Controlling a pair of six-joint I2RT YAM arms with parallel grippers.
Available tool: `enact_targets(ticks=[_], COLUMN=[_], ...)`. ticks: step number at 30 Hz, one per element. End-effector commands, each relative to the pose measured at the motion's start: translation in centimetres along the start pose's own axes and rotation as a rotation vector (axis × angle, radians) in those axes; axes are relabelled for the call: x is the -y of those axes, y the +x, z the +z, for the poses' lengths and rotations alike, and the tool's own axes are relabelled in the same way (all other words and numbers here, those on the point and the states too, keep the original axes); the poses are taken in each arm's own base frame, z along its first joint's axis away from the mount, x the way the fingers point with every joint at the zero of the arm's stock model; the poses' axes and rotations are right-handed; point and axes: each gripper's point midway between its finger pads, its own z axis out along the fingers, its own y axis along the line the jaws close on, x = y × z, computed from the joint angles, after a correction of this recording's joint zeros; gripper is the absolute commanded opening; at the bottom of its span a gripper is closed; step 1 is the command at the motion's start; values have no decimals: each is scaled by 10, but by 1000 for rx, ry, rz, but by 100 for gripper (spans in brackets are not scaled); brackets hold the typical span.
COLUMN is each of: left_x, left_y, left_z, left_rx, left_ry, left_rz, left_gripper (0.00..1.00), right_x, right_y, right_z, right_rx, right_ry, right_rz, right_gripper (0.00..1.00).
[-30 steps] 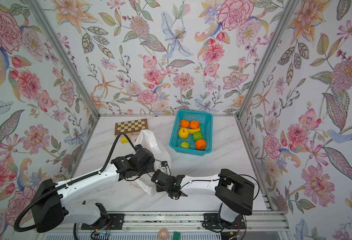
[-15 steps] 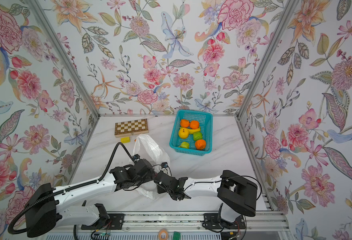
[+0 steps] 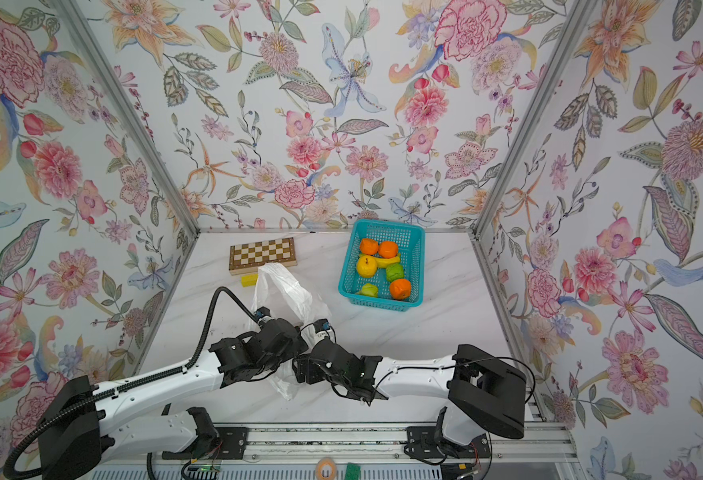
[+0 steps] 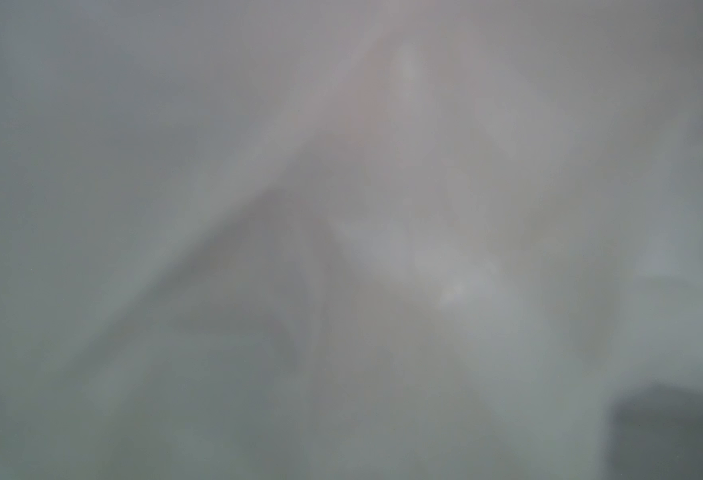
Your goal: Untie the knot of the plastic bag and take out the fruit
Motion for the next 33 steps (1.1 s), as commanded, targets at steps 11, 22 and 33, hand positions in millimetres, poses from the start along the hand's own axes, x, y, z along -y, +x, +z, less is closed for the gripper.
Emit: enact_targets(ticks=[11,22,33], left_x=[-7,18,-4], left_y=[-39,-33,-7], left_z=[-11,15,58], left_rx=[96,-67,-254], left_ry=[-22,21,-73], left_rz=[108,654,645], left_gripper=[97,93,99], right_x=[60,55,56], right_y=[34,29,27], right_z=[21,18,16], right_rx=[-87,-96,-89], right_ry=[158,162,169], right_rz=[91,68,81], right_gripper=[15,16,17])
